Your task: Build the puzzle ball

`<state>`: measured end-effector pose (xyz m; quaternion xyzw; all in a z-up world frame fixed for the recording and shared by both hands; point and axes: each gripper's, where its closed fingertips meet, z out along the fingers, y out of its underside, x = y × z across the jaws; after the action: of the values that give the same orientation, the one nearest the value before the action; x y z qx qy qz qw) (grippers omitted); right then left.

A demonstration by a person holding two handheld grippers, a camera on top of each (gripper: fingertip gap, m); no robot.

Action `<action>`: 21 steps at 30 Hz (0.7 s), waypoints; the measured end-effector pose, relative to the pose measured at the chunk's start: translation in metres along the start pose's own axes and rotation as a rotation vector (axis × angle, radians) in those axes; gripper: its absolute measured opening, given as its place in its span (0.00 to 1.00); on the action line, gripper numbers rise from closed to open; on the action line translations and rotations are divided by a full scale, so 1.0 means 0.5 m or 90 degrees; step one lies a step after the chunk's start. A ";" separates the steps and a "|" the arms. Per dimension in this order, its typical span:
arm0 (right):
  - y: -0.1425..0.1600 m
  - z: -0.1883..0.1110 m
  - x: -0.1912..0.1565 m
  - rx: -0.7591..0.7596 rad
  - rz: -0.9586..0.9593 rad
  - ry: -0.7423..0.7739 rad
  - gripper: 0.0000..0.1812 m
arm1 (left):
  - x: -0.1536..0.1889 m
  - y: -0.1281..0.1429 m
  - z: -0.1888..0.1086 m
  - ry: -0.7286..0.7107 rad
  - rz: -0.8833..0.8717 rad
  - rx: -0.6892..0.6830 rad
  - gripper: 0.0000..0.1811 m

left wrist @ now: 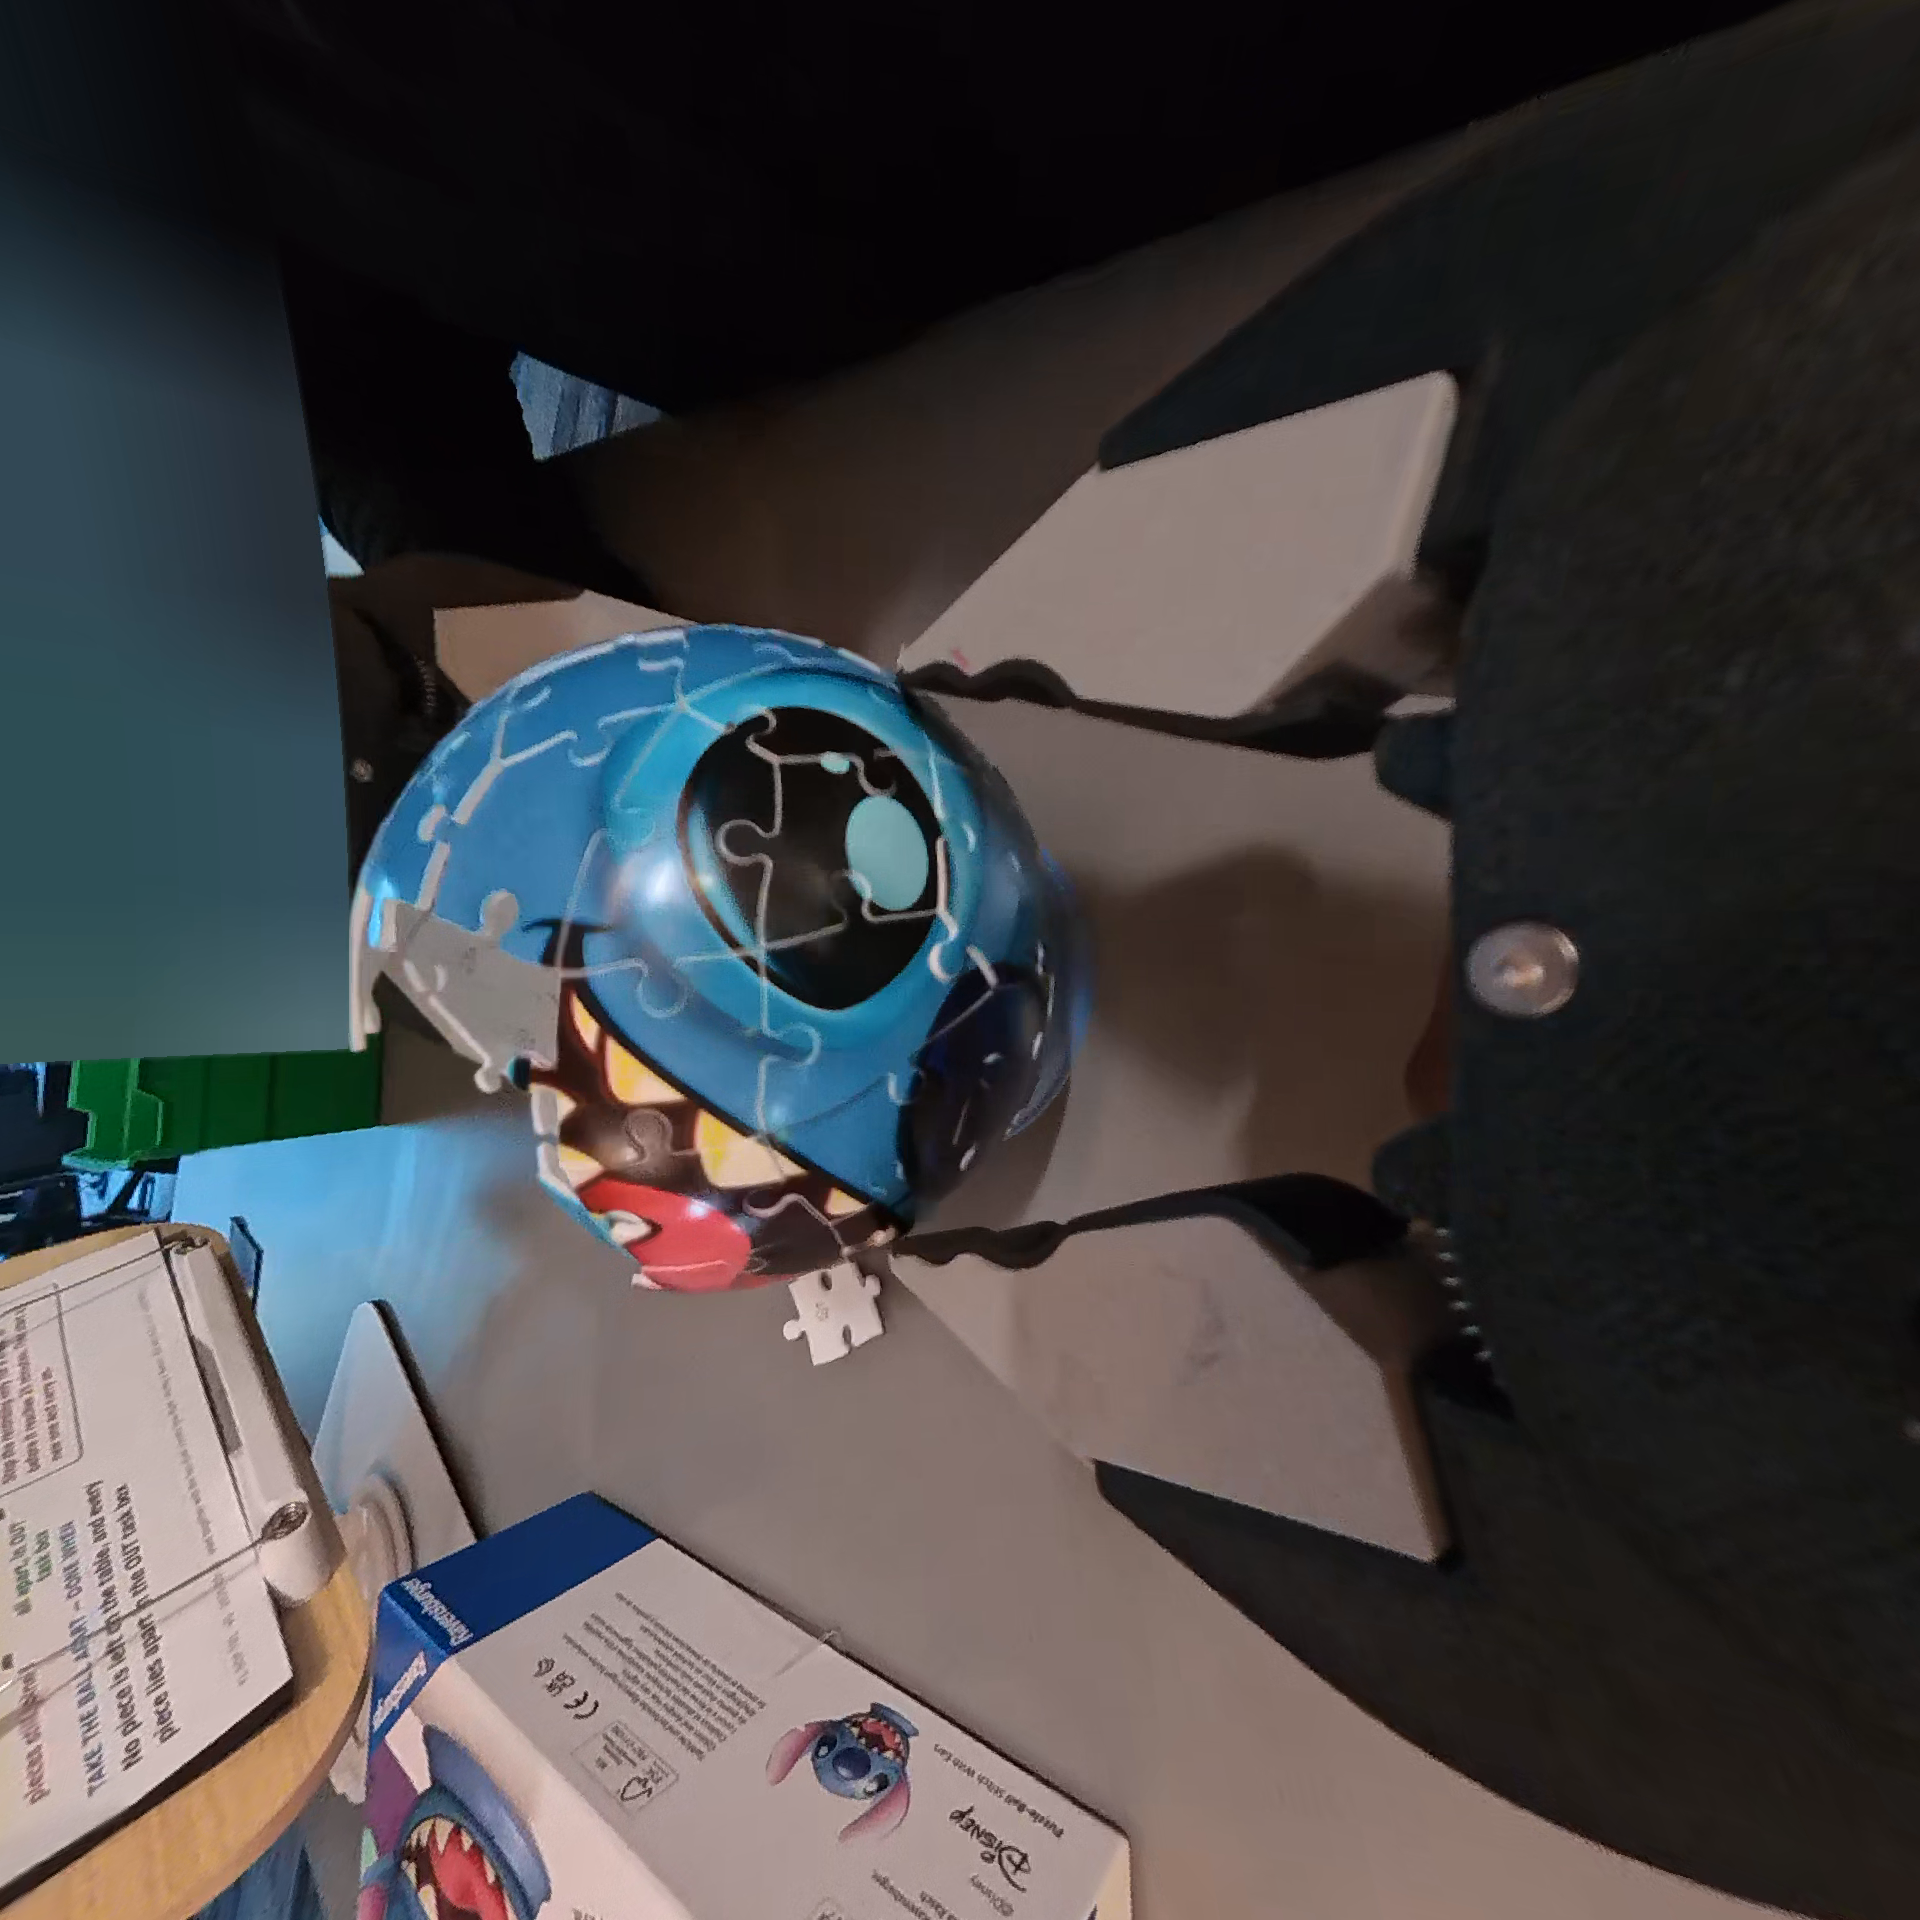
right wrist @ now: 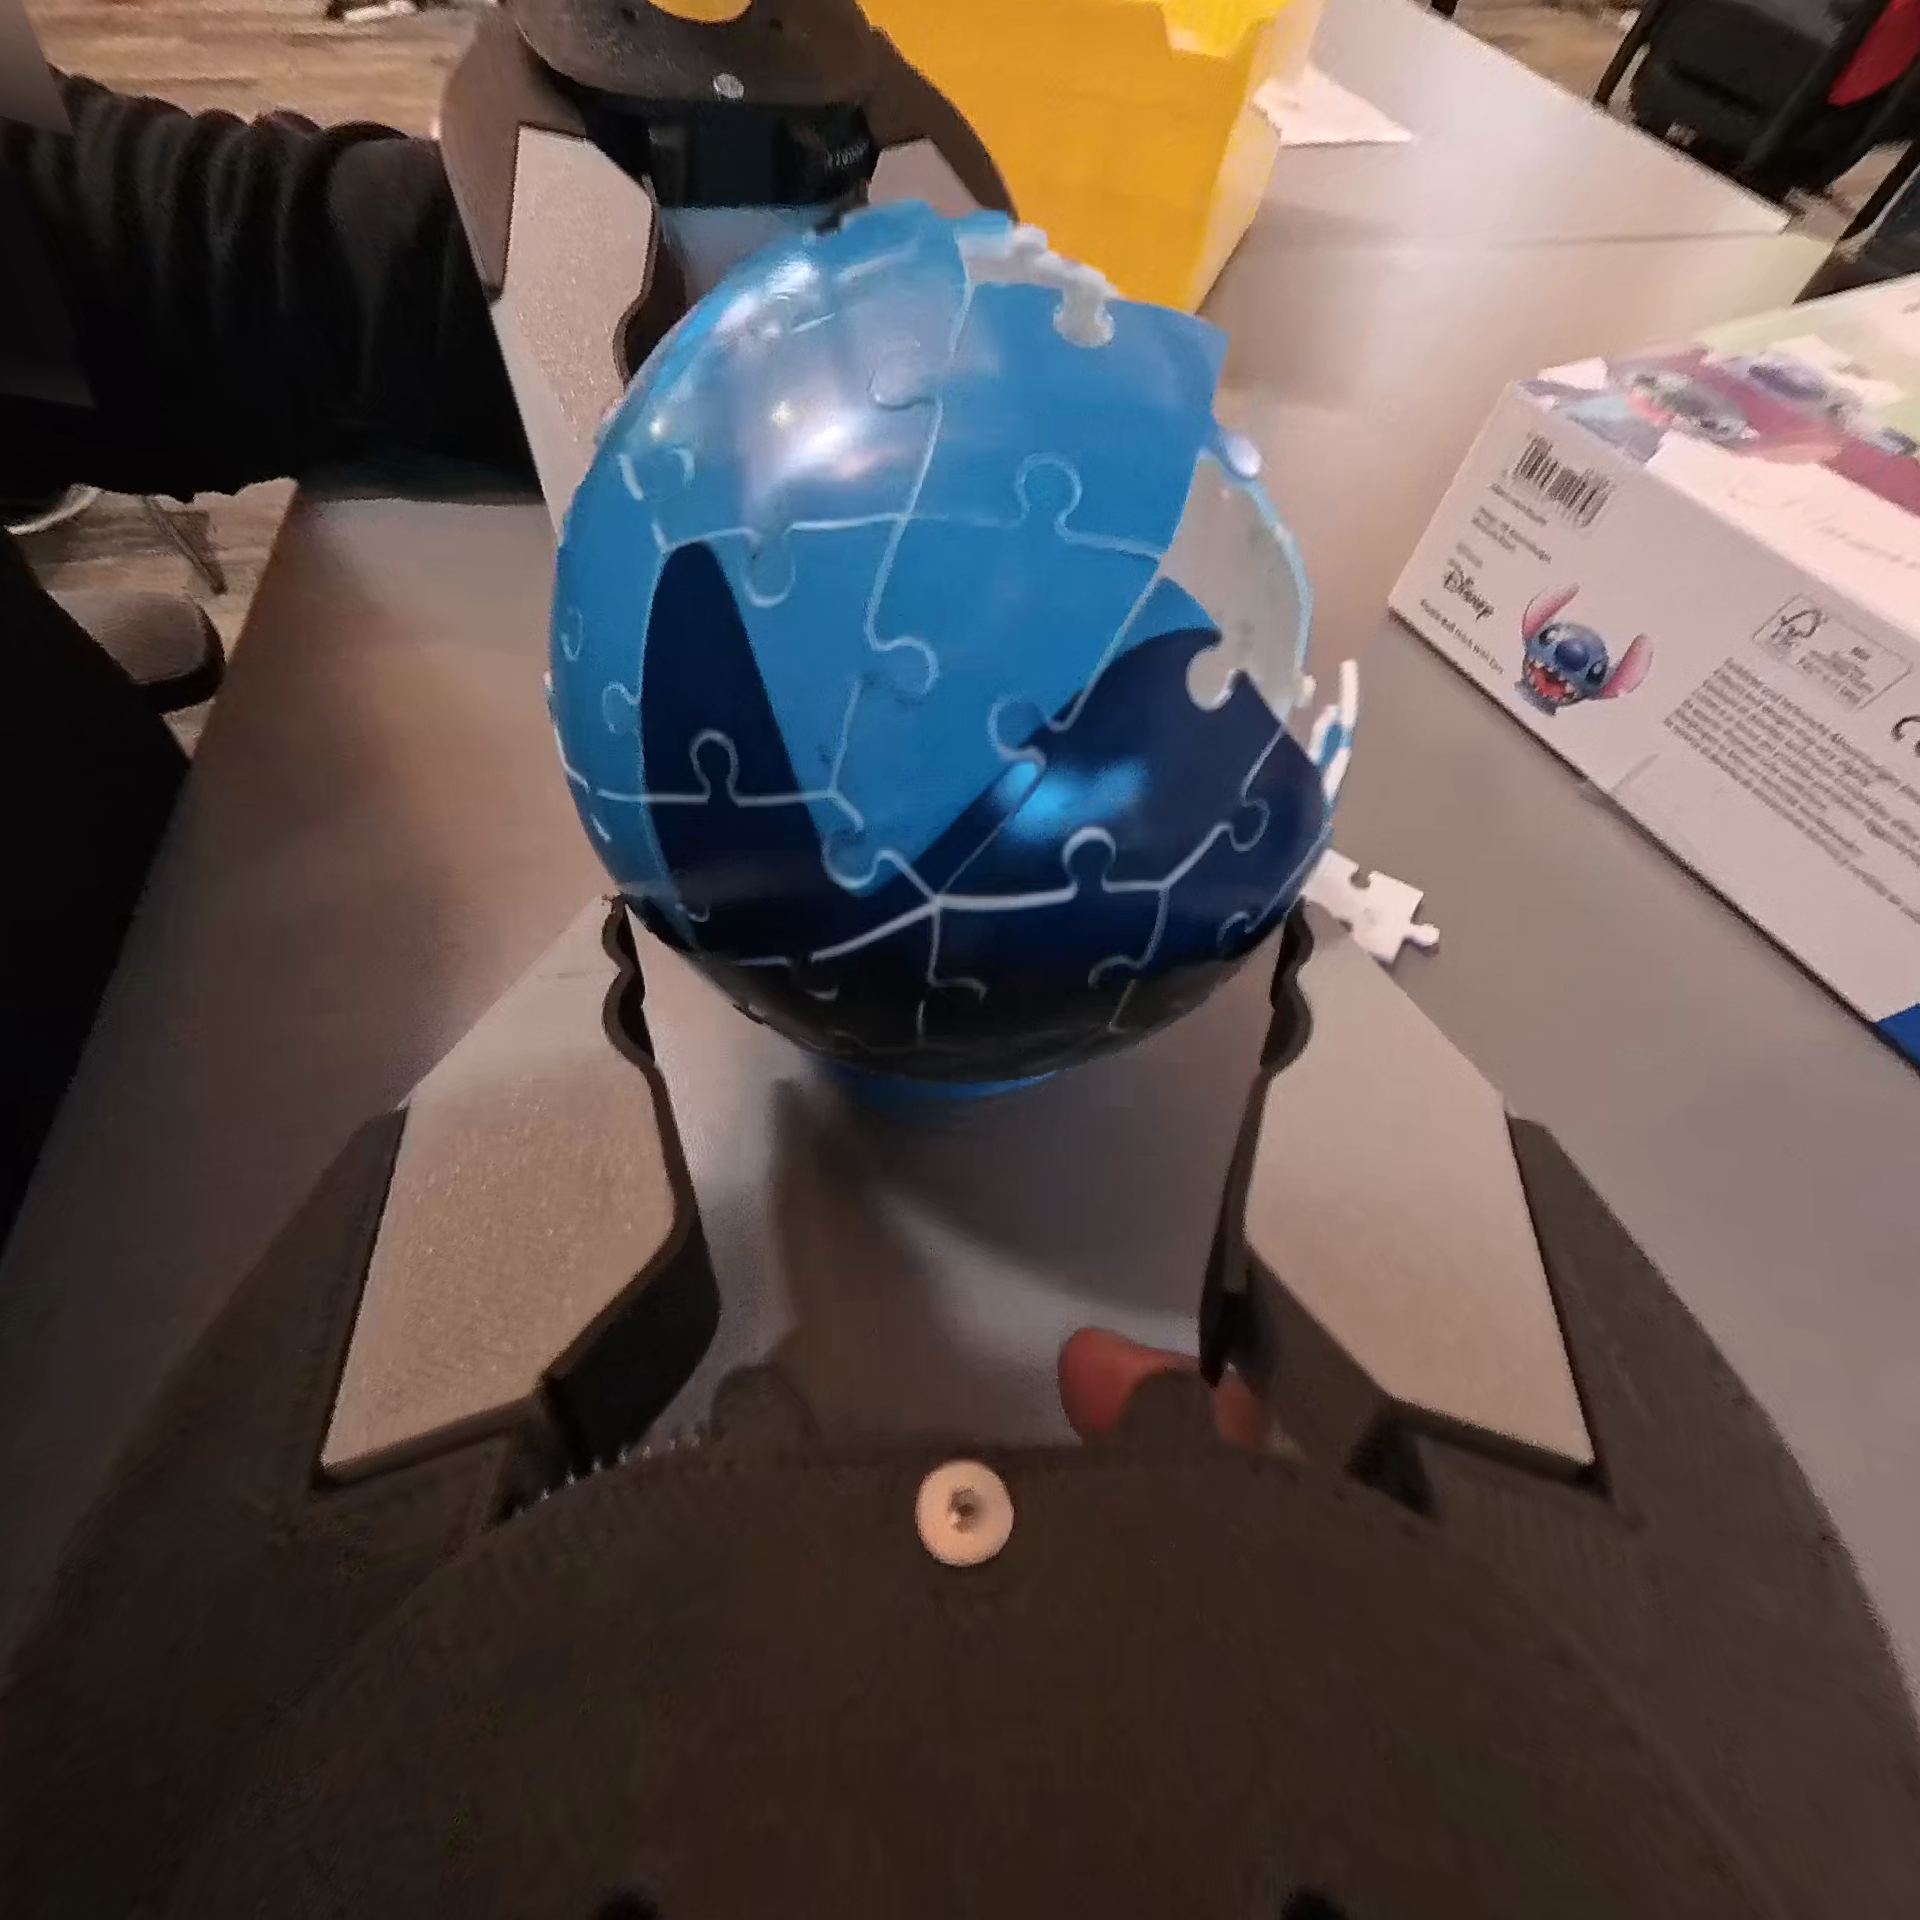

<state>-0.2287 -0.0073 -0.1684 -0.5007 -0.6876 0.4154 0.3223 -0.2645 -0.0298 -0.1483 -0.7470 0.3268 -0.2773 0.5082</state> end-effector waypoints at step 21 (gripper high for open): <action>-0.001 -0.004 -0.032 0.000 0.089 -0.119 0.67 | 0.017 0.000 -0.011 -0.019 -0.016 -0.001 0.56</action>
<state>-0.2227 -0.0224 -0.1675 -0.5067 -0.6780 0.4818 0.2267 -0.2633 -0.0398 -0.1458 -0.7553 0.3102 -0.2722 0.5092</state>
